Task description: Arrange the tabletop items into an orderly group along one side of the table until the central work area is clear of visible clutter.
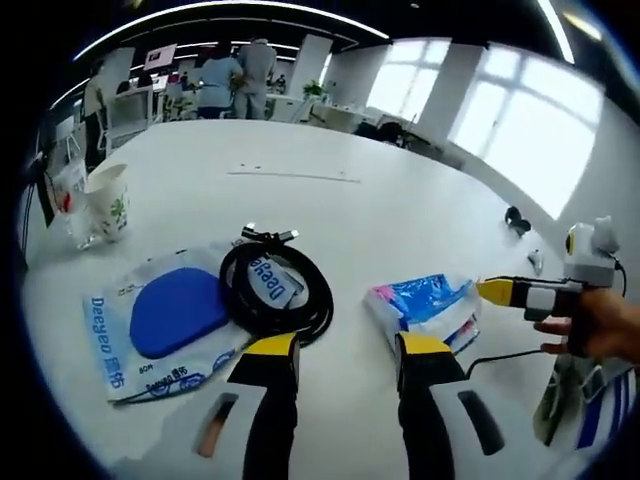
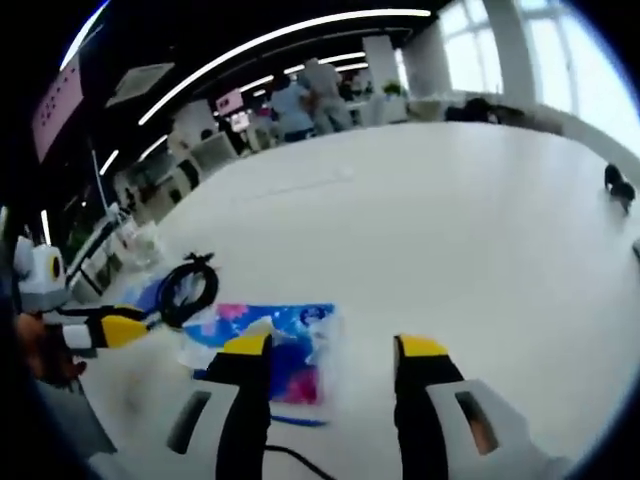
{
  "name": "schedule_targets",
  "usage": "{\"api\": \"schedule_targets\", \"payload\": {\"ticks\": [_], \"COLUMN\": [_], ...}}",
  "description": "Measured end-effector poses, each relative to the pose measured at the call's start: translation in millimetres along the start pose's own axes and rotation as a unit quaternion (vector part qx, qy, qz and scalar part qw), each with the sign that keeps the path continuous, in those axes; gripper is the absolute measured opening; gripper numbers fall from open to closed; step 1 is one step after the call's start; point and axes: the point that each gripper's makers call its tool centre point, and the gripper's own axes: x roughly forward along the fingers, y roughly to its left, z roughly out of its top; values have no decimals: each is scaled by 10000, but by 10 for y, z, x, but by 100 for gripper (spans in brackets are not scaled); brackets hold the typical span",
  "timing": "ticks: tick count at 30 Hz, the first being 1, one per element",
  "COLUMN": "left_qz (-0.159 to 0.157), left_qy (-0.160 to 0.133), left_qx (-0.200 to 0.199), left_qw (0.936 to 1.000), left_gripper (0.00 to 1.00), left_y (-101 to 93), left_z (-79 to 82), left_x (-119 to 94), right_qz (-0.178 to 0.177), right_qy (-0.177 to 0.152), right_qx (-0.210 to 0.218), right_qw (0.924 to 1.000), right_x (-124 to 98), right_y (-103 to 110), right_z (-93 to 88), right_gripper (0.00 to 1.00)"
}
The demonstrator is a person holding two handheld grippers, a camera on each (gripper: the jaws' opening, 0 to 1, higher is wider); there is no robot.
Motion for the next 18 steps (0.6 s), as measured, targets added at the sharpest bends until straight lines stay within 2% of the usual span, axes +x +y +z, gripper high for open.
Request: {"api": "schedule_targets", "payload": {"ticks": [6, 10, 18], "left_qz": [38, 79, 151], "left_qy": [-120, -134, -292], "left_qx": [20, 110, 228], "left_qw": [9999, 9998, 9992], "left_gripper": [45, 49, 62], "left_y": [62, 120, 290], "left_z": [5, 10, 119], "left_x": [-62, -101, -189], "right_qz": [122, 189, 411], "right_qy": [22, 23, -84], "right_qx": [-80, -160, -263], "right_qw": [9999, 9997, 9988], "right_x": [27, 53, 103], "right_y": [99, 180, 348], "right_z": [9, 5, 119], "right_gripper": [58, 69, 81]}}
